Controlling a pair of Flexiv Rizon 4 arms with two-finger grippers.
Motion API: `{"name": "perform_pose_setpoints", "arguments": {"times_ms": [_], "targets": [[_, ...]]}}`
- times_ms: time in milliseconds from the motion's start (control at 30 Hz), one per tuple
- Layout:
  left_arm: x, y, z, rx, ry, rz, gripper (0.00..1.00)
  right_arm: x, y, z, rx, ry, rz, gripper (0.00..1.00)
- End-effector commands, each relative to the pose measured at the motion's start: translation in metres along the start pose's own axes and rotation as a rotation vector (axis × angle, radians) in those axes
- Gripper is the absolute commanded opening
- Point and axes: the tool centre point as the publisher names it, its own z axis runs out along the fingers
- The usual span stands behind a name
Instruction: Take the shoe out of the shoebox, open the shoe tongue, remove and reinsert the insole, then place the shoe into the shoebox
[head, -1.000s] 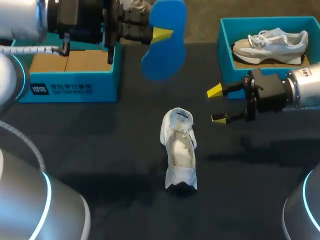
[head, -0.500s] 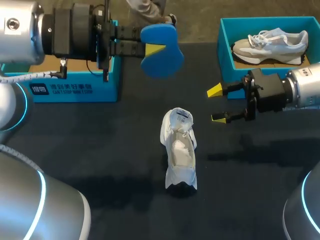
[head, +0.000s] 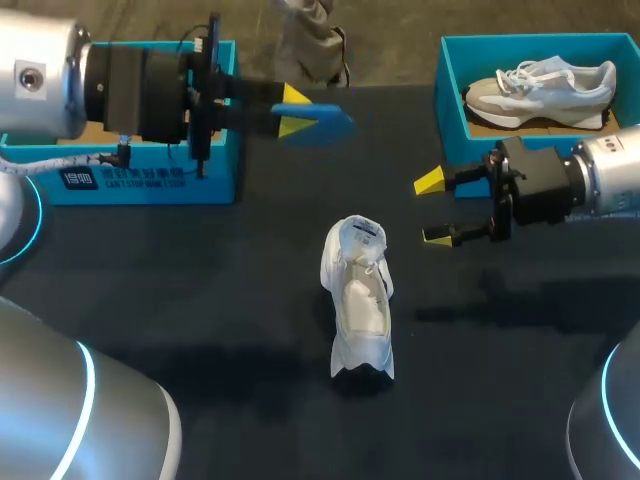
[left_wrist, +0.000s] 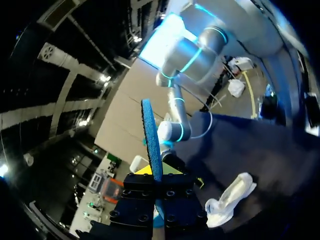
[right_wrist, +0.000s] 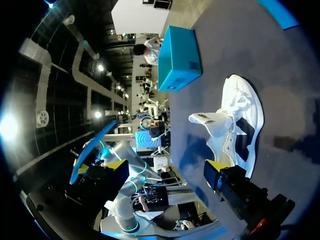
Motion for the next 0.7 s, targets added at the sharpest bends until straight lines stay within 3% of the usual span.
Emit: {"name": "perform_pose_setpoints", "arguments": {"times_ms": [33,200,667,700], "targets": [[0.018,0.013,-0.005,-0.022,0.029,0.148,0.0,0.0,0.0,0.001,-0.003,0.0,0.0,1.0],[0.029,0.027,-0.008,-0.02,0.033,0.243,0.0,0.0,0.0,0.001,-0.003,0.0,0.0,1.0],[0.029,0.027,-0.008,-0.02,0.033,0.243,0.0,0.0,0.0,0.001,-0.003,0.0,0.0,1.0],[0.035,0.028,-0.002,0.013,0.052,0.276,0.0,0.0,0.0,0.001,-0.003,0.0,0.0,1.0]]}}
